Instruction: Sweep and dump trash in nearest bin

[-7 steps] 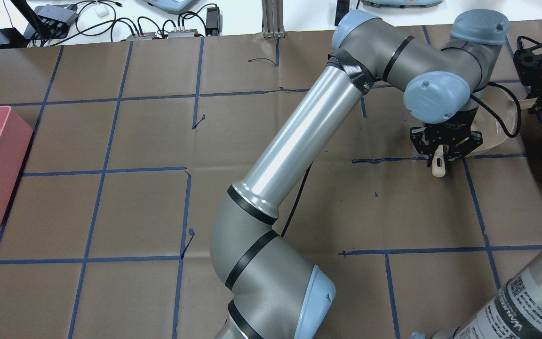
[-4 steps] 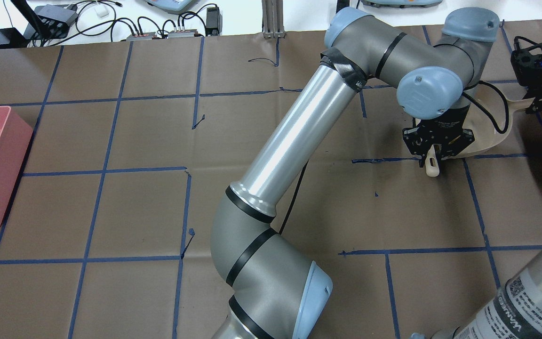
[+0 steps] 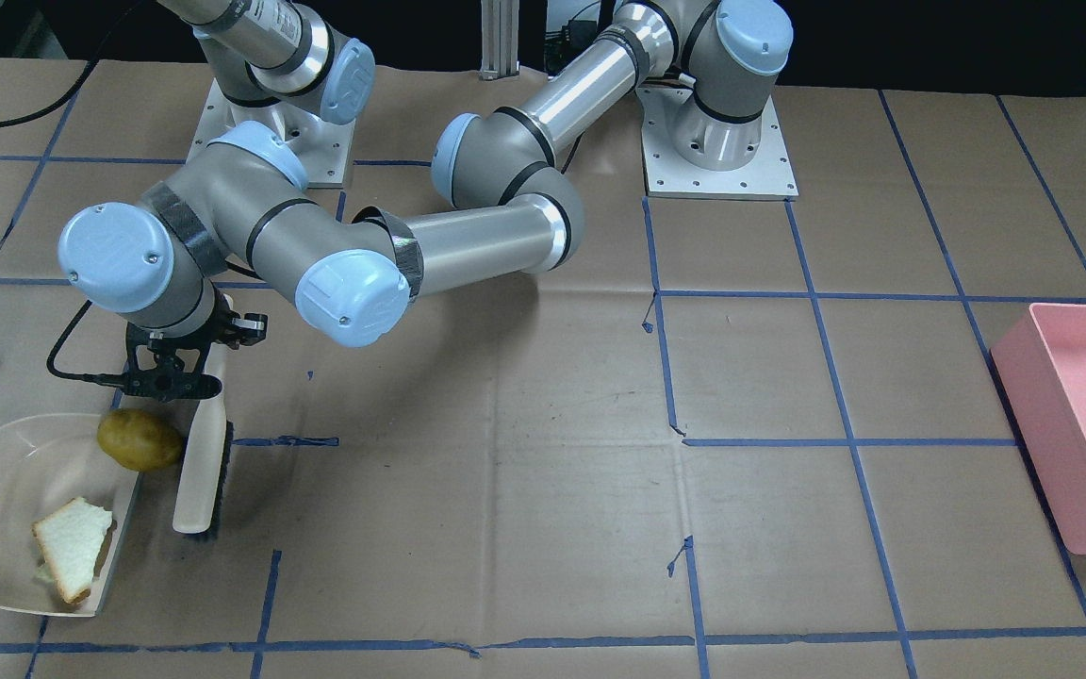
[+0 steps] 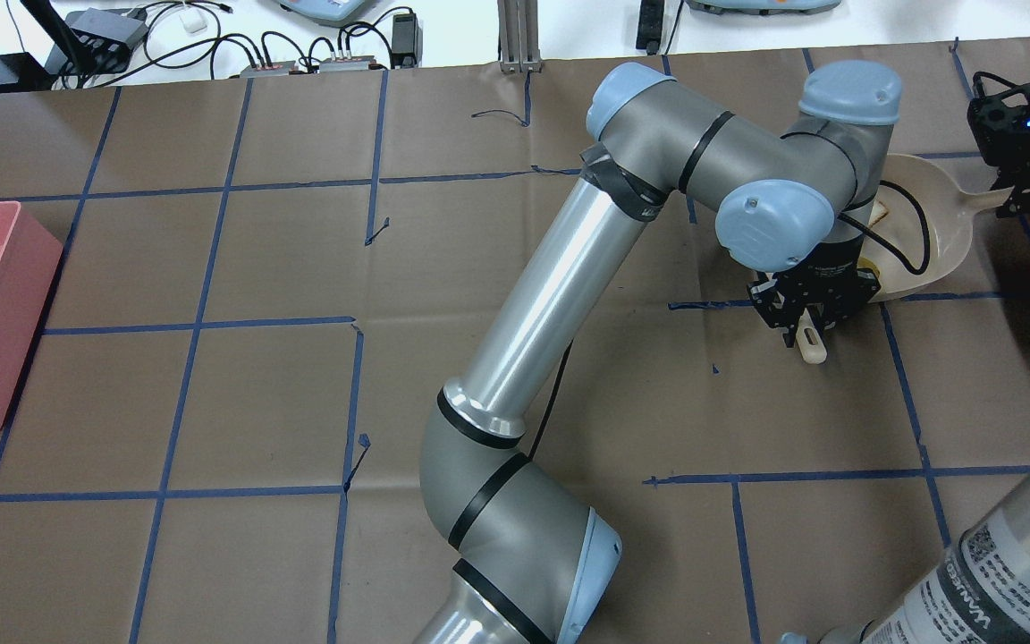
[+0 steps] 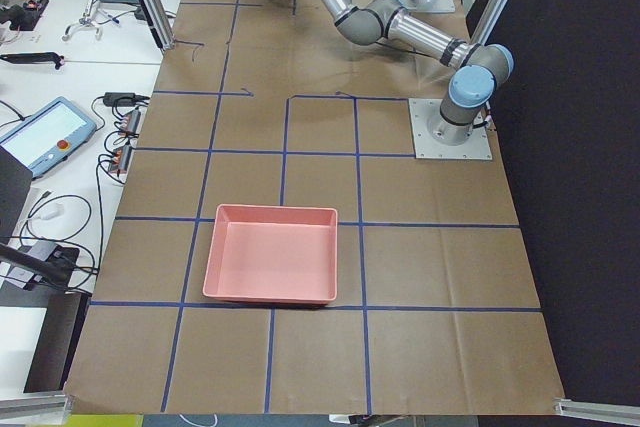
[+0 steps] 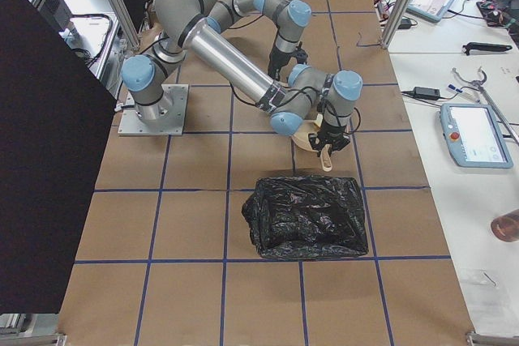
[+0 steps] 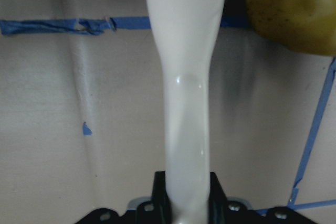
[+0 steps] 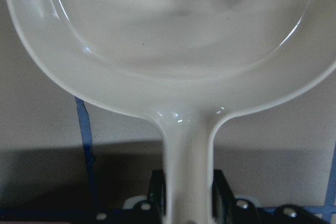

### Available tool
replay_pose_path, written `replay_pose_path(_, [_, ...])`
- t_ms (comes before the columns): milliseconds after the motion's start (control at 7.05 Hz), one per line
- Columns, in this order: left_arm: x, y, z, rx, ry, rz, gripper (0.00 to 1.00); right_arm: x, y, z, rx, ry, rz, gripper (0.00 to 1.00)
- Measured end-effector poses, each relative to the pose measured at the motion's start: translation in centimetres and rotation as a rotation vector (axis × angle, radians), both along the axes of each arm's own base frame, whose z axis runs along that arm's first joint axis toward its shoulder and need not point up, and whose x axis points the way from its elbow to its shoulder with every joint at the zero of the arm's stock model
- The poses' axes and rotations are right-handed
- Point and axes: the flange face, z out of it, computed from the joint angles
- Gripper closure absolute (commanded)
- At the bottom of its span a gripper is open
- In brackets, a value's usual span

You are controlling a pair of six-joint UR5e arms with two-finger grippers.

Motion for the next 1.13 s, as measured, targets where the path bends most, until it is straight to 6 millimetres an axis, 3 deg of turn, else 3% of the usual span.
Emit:
replay_pose_path(567, [-1.2,0.5,-1.7,0.067,-0.011,0.069,0.99,0.0,0.0,-0.1,0.003,-0.001,0.014,0.97])
replay_pose_path(1134, [-3.5,-0.8,-1.8,0.118,0.068,0.179,0.99,0.0,0.0,-0.2,0.003,-0.003,0.017,0.97])
